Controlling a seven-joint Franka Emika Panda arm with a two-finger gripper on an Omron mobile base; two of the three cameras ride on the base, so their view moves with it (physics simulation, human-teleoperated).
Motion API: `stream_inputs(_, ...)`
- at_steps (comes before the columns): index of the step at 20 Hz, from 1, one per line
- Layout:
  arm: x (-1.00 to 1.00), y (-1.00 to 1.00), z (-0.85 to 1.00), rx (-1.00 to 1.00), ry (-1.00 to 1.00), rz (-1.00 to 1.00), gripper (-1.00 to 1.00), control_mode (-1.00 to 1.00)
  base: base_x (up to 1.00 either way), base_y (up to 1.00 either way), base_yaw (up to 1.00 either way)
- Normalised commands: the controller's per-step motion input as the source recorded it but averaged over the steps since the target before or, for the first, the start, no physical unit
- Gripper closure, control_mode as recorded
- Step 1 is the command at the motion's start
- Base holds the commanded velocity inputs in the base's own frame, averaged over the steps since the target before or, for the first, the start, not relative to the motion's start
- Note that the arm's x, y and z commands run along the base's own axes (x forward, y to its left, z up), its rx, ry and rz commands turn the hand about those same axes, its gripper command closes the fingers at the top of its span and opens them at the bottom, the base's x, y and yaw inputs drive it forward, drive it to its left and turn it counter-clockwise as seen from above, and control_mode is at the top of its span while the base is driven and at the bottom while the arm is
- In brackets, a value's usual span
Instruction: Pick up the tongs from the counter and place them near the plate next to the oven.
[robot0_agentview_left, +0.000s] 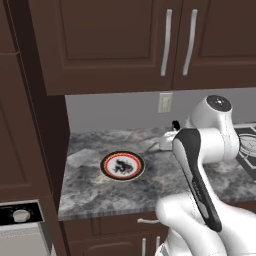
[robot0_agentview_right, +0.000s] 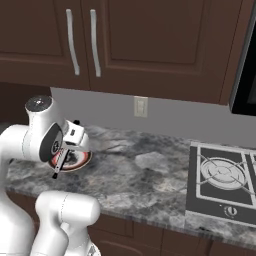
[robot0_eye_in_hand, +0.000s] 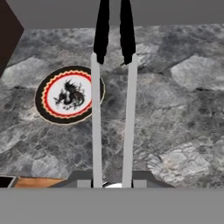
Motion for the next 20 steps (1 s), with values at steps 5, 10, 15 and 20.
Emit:
stream_inputs(5, 0.00, 0.00, -0.36, 0.01, 0.09, 0.00, 1.00, -1.00, 0.00, 0.00, 0.00)
stream_inputs(10, 0.20, 0.00, -0.55, 0.00, 0.07, 0.00, 1.00, -1.00, 0.00, 0.00, 0.00)
stream_inputs(15, 0.58, 0.00, -0.35, 0.00, 0.00, 0.00, 1.00, -1.00, 0.00, 0.00, 0.00)
stream_inputs(20, 0.89, 0.00, -0.14, 0.00, 0.00, 0.00, 1.00, -1.00, 0.00, 0.00, 0.00)
